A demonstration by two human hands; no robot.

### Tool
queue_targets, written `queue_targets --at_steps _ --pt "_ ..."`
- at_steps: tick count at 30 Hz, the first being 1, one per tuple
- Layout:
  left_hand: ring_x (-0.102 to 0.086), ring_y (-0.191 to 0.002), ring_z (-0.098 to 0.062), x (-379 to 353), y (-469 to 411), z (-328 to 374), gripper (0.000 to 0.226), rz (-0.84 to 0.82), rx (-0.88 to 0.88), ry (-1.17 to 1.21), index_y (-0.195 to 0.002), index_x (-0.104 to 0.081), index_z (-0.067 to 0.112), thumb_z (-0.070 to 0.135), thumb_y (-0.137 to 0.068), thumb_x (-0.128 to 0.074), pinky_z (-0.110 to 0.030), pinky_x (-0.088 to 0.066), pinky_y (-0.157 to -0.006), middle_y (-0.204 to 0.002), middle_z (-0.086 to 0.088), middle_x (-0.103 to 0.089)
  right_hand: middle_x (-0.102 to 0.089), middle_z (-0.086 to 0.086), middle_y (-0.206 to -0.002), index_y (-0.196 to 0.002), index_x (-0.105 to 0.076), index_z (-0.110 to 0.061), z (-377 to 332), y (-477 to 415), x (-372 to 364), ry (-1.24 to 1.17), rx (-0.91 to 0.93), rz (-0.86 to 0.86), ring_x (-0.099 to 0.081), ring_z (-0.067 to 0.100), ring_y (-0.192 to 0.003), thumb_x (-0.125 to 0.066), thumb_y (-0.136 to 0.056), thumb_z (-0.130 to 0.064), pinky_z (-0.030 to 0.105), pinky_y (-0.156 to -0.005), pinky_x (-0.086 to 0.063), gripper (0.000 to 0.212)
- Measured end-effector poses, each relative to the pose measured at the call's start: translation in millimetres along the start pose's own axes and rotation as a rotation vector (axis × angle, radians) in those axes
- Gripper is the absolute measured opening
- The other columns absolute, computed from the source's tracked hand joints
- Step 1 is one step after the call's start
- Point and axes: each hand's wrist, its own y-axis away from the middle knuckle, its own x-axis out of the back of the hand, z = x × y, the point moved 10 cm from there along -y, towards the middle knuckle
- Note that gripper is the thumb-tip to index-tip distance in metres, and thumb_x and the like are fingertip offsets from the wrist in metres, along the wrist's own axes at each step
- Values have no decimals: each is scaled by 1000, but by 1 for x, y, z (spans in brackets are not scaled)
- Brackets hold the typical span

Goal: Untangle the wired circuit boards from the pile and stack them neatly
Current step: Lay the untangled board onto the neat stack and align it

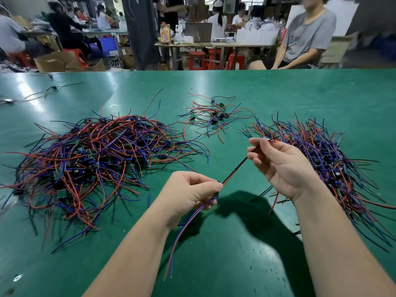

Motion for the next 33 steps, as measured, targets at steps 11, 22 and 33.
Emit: queue_targets --at_steps 11,22,33 --pt "-61 -47 -15 -14 5 5 10 -69 -43 -53 -70 -70 8 2 -75 -76 -23 -53 -51 -59 -5 -67 -53 0 -50 -75 -66 -8 7 2 14 154 -57 111 -56 10 -44 -57 -91 -24 14 -35 -38 25" --pt "-65 -54 -14 -24 10 6 10 -151 -12 2 -68 -69 15 8 -73 -75 -20 -50 -48 -68 -4 -70 -58 3 -59 -93 -61 -10 5 -4 45 12 -23 391 -60 13 -47 -28 -103 -41 18 -45 -44 47" --pt "-68 -82 -3 2 1 23 41 27 -87 570 -116 -57 18 35 -79 -55 -24 -48 -68 -97 8 -72 -65 -1 -65 -87 -75 -24 30 18 -63 362 239 -168 -52 7 -53 -76 -65 -18 18 -51 -39 23"
